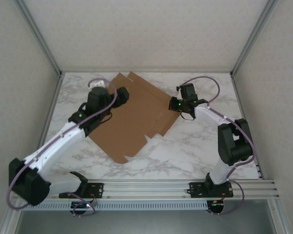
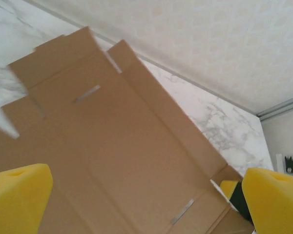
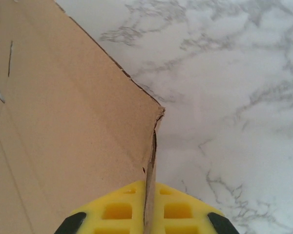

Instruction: Fold the paper box

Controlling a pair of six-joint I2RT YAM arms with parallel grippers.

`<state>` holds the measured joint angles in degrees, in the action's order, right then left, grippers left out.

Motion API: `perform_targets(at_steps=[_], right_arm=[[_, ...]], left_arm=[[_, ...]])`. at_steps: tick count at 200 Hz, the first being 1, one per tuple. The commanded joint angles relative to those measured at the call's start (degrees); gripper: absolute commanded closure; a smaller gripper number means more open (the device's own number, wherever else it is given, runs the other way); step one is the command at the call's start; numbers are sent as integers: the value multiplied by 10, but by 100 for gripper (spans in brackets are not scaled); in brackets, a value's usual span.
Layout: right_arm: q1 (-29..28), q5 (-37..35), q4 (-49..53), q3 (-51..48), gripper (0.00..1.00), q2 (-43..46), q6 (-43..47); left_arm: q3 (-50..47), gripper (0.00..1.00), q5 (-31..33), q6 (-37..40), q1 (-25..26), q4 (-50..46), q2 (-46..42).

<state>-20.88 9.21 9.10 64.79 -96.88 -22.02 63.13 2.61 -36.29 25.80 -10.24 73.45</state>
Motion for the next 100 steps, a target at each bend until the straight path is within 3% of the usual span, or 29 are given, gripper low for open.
perform_targets(at_steps=[1,43,100], right_arm=[[-2,28,-49,-17,100,20,129],[-7,89,-212,-95,97,50,253],[-14,76,-227,-96,97,72,350]], left_arm=[[77,0,-112,-28,-23,-29,68],[220,0,-175,-98,-26,-59,211],[403,1,-221,-187,-33,-172,370]])
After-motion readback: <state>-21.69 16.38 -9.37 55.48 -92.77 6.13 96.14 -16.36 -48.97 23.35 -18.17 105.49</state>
